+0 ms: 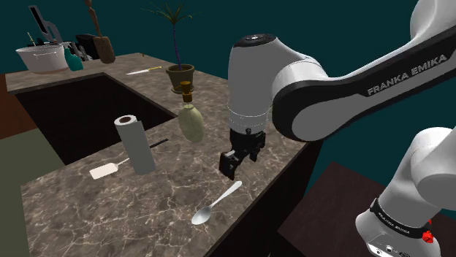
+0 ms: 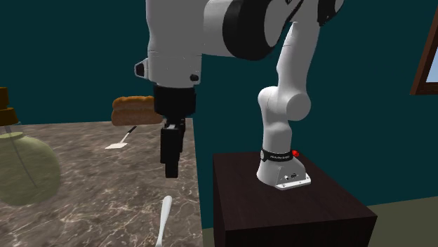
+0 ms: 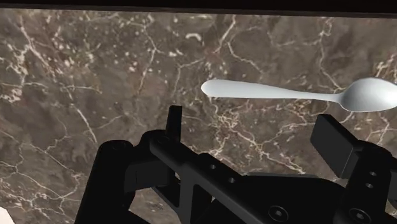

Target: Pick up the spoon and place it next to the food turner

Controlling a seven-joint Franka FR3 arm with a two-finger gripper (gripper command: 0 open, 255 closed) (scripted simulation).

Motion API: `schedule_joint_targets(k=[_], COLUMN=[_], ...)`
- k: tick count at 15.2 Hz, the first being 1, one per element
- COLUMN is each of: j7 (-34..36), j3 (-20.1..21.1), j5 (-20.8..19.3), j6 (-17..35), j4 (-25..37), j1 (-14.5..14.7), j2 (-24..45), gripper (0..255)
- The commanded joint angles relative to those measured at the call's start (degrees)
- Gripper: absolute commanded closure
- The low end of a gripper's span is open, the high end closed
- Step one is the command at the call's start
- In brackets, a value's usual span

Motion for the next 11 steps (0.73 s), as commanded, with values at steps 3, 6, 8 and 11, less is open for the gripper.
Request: schedule_joint_targets(k=[3,6,8,11], j7=[8.0,14.9,19.5,25.4], j3=[4.6,7.0,7.4,6.9], j5=[-6.3,-13.1,-18.1,-25.0], j6=[3.4,4.7,4.8,4.2], j4=[4.8,9.4,12.9,18.8], j1=[-0.3,0.5,2.1,5.8], j2=[8.6,15.9,21.0,28.4], gripper=[0,0,0,0])
